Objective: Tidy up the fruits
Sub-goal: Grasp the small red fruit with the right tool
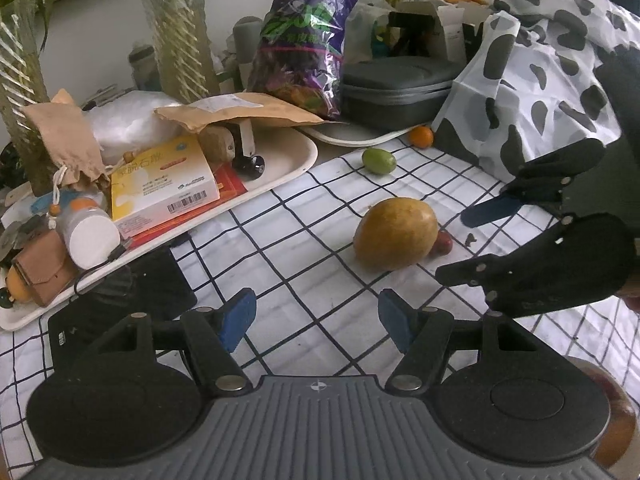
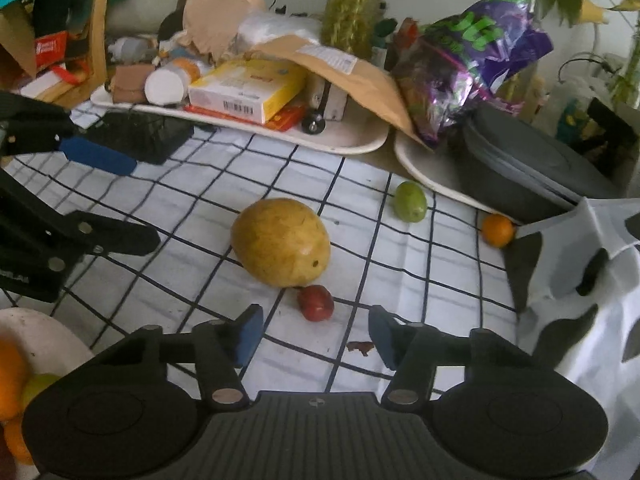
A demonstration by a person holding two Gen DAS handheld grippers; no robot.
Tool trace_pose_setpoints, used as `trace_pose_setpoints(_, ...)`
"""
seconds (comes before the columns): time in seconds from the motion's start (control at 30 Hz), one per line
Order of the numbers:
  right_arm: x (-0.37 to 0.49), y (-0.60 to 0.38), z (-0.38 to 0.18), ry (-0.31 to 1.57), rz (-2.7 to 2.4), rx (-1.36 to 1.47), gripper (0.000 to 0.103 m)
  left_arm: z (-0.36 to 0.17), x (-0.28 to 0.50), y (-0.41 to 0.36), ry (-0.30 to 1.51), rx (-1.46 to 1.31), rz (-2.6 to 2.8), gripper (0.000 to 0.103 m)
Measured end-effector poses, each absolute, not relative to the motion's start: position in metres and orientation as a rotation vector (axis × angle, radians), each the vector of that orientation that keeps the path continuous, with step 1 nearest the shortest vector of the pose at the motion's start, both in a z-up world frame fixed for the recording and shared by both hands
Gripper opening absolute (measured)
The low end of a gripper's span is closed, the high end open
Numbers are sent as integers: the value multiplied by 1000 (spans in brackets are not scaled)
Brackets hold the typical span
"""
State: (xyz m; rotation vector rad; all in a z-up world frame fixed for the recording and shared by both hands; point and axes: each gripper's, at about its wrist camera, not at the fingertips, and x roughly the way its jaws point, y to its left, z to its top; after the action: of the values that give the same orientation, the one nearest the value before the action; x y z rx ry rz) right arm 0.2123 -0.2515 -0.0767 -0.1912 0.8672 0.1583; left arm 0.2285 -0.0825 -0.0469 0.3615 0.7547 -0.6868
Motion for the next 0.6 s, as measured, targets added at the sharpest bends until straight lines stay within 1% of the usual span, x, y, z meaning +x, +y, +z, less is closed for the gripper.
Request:
trace_pose_setpoints(0.1,219,-253,-81,878,161,-179,52,-48,231,-83,758,363,-691,66)
trace_pose_setpoints(0.2,223,-256,-82,878,172,-146,46,-48,231,-84,756,366,-697,66)
trace_pose_setpoints(0.27,225,-259,-82,880,182,-116,36,-48,231,-85,753,368,-704,66)
trace_pose_setpoints(0.43,224,-259,-82,885,201,-102,21,-49,228,-89,746,381,-720,66)
trace_pose_setpoints(0.6,221,-264,-80,889,197,-104,21,-50,225,-95,732,389,-744,66)
